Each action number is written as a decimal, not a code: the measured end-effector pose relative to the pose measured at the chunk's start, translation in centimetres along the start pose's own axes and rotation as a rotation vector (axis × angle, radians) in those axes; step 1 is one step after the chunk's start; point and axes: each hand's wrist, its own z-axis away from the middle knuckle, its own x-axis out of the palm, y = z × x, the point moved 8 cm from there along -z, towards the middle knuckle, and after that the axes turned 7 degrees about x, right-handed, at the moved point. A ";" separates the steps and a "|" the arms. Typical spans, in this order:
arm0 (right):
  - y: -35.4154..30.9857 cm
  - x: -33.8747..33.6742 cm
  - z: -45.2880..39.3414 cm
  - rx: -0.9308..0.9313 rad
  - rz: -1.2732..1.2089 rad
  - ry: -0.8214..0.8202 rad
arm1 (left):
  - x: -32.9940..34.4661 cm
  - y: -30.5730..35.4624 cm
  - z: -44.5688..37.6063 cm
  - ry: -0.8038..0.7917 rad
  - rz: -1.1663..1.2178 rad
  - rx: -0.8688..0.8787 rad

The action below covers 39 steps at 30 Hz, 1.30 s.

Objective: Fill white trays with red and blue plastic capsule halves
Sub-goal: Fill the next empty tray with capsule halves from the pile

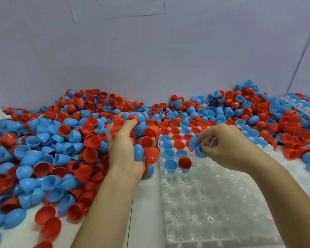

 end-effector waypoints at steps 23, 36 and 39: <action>-12.2 1.4 4.0 -0.364 -0.406 0.241 | -1.2 -1.2 -1.2 0.070 0.069 -0.023; -8.0 3.6 2.7 0.255 -1.108 -0.221 | -1.1 1.2 -0.5 0.147 -0.172 0.332; -5.4 1.4 1.8 0.249 -1.124 -0.156 | -1.4 0.8 -0.7 0.172 -0.124 0.259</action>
